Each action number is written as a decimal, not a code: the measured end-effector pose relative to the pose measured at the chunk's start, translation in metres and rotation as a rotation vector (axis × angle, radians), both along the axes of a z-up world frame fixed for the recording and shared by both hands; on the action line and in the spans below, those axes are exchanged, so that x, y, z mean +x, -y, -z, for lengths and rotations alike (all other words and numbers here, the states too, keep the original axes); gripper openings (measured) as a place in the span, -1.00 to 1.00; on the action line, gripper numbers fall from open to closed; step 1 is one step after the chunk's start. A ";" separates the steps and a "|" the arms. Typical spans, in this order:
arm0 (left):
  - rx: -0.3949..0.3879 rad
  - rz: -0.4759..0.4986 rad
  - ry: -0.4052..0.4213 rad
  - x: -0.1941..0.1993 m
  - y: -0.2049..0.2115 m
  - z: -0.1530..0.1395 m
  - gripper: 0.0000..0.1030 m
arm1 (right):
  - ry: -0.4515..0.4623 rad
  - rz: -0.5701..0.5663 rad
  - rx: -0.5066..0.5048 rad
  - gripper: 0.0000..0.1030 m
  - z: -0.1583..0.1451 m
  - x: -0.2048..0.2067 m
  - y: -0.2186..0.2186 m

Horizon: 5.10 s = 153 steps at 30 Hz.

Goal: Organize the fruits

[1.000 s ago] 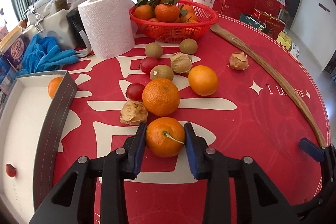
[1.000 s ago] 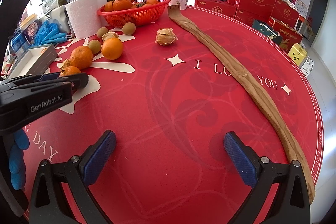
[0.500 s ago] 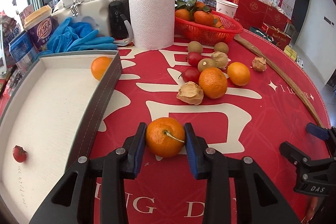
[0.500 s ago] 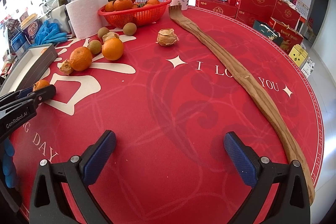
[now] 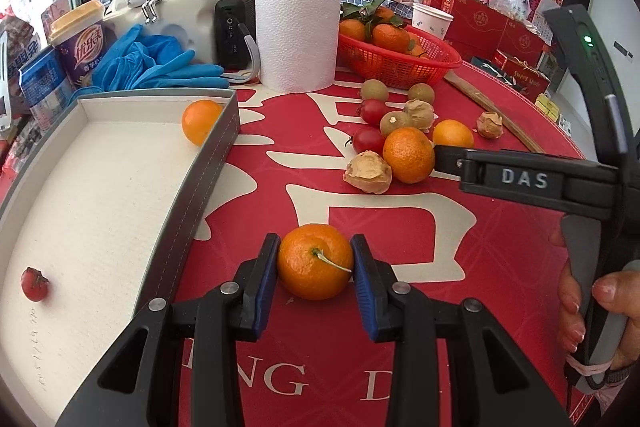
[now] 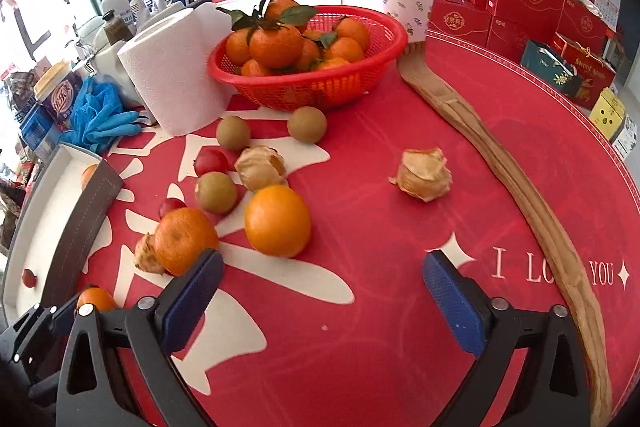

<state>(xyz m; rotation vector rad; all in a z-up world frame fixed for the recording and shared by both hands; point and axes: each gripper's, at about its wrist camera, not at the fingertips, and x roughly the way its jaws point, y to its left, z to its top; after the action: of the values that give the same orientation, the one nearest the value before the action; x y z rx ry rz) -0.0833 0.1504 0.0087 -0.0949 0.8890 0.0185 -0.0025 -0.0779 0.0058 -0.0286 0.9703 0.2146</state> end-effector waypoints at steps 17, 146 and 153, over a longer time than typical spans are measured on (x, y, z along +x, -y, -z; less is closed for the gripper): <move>-0.052 -0.028 0.150 -0.024 -0.012 -0.038 -0.25 | 0.064 -0.008 0.014 -0.33 -0.041 -0.019 -0.011; -0.034 0.026 0.007 0.009 0.000 0.000 -0.49 | 0.028 0.129 -0.033 -0.49 -0.004 0.031 0.028; -0.048 0.013 0.059 -0.001 -0.002 -0.008 -0.49 | 0.120 0.121 0.210 -0.49 -0.021 -0.042 0.047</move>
<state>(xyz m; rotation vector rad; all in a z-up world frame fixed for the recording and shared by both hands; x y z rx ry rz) -0.0841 0.1524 0.0163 -0.1337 0.8313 -0.0175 -0.0445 -0.1250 0.0267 0.2077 0.8232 0.1998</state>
